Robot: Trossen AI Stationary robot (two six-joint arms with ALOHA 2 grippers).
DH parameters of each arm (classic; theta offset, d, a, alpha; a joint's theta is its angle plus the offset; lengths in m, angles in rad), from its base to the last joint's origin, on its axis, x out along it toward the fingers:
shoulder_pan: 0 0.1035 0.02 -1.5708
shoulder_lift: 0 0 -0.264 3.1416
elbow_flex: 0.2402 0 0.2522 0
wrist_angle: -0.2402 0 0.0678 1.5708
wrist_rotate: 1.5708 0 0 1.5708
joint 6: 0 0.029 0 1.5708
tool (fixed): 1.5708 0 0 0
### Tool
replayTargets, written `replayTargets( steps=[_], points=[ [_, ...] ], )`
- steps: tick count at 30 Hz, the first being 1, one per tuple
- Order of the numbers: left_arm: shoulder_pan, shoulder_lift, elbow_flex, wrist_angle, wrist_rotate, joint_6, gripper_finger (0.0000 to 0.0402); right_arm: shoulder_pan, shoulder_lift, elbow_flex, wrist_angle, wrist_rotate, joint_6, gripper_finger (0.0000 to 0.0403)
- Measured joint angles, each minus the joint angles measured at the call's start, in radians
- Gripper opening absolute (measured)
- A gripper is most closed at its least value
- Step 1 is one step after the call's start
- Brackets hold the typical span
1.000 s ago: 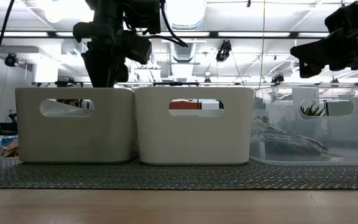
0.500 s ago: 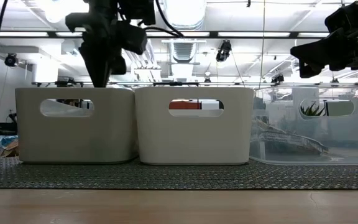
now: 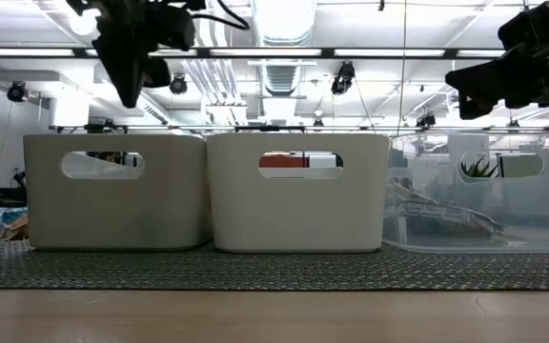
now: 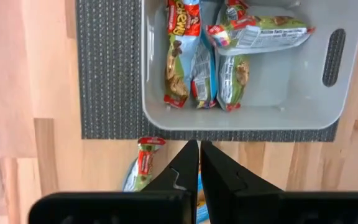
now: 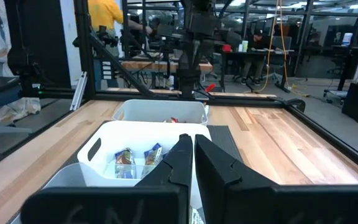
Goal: Pick and place Granola Bars by type
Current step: Put the red granola bar into the gray bin
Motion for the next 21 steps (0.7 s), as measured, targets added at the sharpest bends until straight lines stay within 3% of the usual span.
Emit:
replayTargets(
  steps=[12,21],
  points=[
    [0.067,-0.134,-0.217,-0.011,-0.014,0.123,0.0000,0.000,0.000,0.000,0.000,0.000,0.000,0.0009],
    [0.089,-0.167,-0.264,-0.012,-0.057,0.131,0.0008,0.000,0.000,0.000,0.000,0.000,0.000,0.0009]
  ],
)
